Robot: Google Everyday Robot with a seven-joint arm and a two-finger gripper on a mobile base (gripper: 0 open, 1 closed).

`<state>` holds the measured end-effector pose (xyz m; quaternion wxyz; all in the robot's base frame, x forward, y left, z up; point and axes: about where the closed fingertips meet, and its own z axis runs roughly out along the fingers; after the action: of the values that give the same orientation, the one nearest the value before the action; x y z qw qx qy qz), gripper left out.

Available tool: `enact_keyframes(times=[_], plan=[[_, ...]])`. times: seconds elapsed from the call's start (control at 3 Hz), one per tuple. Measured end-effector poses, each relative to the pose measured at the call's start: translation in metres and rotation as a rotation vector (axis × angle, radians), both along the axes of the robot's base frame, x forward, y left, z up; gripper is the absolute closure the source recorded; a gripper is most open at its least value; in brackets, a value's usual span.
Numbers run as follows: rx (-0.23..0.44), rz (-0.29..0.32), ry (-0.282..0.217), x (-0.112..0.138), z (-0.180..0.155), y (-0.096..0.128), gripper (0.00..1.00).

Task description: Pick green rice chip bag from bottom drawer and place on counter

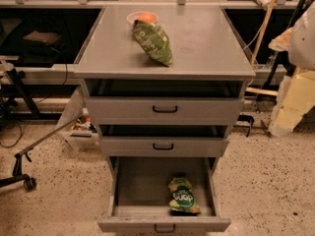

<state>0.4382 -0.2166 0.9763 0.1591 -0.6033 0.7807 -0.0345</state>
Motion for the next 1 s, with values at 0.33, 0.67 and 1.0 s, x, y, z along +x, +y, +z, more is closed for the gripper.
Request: enact_keyframes(times=[0.33,0.67,1.0], plan=[[0.000,0.000,0.000,0.000,0.000,0.000,0.00],[0.028,0.031,0.022,0.002,-0.024,0.009,0.00],[0.093,0.063,0.075,0.005,-0.076,0.020,0.00]])
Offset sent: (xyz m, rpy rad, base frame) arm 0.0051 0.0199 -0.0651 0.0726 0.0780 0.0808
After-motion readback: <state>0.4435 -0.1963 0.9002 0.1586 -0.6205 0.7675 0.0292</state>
